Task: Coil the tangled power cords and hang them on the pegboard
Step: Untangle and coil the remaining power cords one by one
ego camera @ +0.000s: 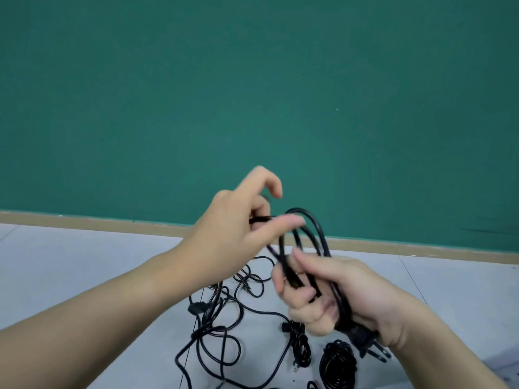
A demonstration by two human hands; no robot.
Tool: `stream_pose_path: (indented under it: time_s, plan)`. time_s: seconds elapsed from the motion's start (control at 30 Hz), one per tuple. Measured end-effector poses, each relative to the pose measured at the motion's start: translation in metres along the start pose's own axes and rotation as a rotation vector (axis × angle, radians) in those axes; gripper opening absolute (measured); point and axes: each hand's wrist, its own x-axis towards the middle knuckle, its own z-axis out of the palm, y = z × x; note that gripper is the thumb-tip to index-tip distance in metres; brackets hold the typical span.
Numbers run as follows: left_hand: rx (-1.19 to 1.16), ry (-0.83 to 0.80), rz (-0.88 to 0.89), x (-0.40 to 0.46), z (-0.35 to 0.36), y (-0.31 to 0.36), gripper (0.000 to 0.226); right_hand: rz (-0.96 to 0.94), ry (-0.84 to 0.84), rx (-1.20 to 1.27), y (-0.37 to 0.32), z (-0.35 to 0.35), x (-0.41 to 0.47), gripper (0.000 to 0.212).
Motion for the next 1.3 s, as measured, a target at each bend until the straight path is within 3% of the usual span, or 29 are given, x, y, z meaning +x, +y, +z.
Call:
stream_pose_path:
  time_s: [0.07, 0.13, 0.17, 0.27, 0.33, 0.4, 0.5, 0.67, 0.9, 1.0, 1.1, 1.2, 1.3]
  plan:
    - [-0.065, -0.017, -0.113, 0.006, -0.007, 0.0, 0.036, -0.09, -0.127, 0.176, -0.006, -0.014, -0.004, 0.029]
    - [-0.041, -0.051, -0.19, 0.01, -0.011, -0.008, 0.033, -0.198, -0.147, 0.323, -0.015, -0.025, -0.011, 0.028]
    - [-0.007, -0.072, -0.203, 0.01, -0.012, -0.012, 0.034, -0.247, -0.092, 0.345, -0.018, -0.028, -0.015, 0.027]
    - [0.052, -0.171, -0.207, 0.008, -0.011, -0.019, 0.034, -0.367, 0.284, 0.232, -0.021, -0.028, -0.022, 0.032]
    - [0.02, -0.24, -0.248, 0.006, -0.005, -0.02, 0.033, -0.413, 0.405, 0.24, -0.017, -0.02, -0.017, 0.034]
    - [-0.14, -0.299, -0.36, 0.004, 0.001, -0.017, 0.036, -0.436, 0.5, 0.171, -0.01, -0.015, -0.007, 0.036]
    - [-0.409, -0.417, -0.545, 0.0, 0.01, -0.008, 0.038, -0.459, 0.707, -0.161, 0.001, -0.01, 0.009, 0.032]
    - [-0.332, -0.612, -0.58, -0.012, 0.024, -0.001, 0.044, -0.464, 0.637, -0.477, 0.01, -0.001, 0.02, 0.026]
    - [-0.329, -0.633, -0.579, -0.016, 0.024, -0.002, 0.045, -0.475, 0.716, -0.525, 0.01, 0.005, 0.021, 0.039]
    - [-0.289, -0.65, -0.544, -0.012, 0.019, -0.003, 0.043, -0.552, 0.793, -0.338, 0.005, 0.007, 0.021, 0.041]
    - [-0.187, -0.613, -0.505, -0.008, 0.012, -0.006, 0.044, -0.661, 0.78, 0.122, -0.007, -0.002, 0.017, 0.029]
    - [-0.035, -0.607, -0.435, -0.003, -0.002, -0.008, 0.046, -0.751, 0.806, 0.466, -0.023, -0.015, 0.004, 0.034]
    - [-0.07, -0.592, -0.352, -0.003, -0.006, -0.01, 0.037, -0.781, 0.858, 0.538, -0.025, -0.023, -0.002, 0.036]
